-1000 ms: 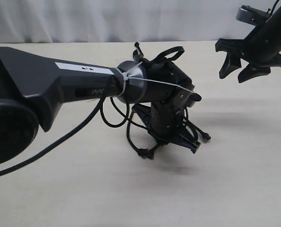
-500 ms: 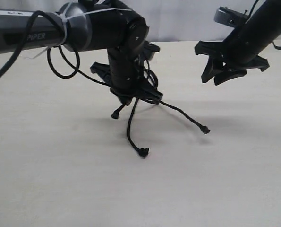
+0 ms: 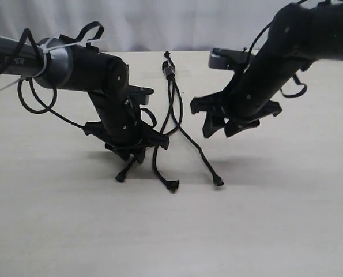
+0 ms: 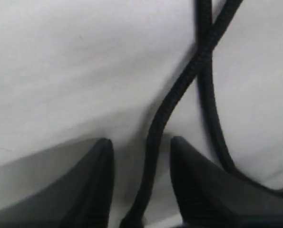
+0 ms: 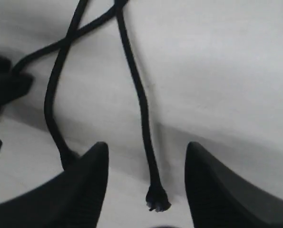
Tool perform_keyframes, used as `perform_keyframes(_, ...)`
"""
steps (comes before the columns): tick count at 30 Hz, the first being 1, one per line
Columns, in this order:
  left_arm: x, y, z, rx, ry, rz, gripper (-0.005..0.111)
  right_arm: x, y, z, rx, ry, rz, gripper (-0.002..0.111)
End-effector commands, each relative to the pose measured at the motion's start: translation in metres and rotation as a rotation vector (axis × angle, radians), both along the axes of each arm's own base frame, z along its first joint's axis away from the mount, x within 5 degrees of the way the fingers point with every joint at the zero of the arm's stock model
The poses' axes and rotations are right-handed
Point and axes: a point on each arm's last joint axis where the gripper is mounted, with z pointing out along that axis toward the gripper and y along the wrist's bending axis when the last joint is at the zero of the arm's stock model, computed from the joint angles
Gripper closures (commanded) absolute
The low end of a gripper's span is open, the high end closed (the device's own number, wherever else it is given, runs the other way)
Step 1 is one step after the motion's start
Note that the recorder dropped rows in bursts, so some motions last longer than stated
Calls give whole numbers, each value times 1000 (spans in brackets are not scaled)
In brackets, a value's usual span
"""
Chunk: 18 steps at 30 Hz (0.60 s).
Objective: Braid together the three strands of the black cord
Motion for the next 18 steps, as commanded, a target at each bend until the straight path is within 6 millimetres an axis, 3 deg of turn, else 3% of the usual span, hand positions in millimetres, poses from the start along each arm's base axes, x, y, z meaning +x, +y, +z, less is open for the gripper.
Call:
perform_keyframes(1, 7, 24, 35, -26, -70, 18, 55, -16, 31, -8, -9, -61, 134, 60)
perform_keyframes(6, 14, 85, 96, -54, -188, 140, 56, -40, 85, -20, -93, -169, 377, 60)
perform_keyframes(8, 11, 94, 108, -57, -207, 157, 56, -46, 98, -36, -144, -180, 450, 60)
perform_keyframes(15, 3, 92, 107, -90, -185, 176, 56, -51, 107, -70, -241, -141, 513, 63)
perform_keyframes(18, 1, 92, 103, -94, -177, 183, 56, -52, 107, -74, -250, -123, 515, 84)
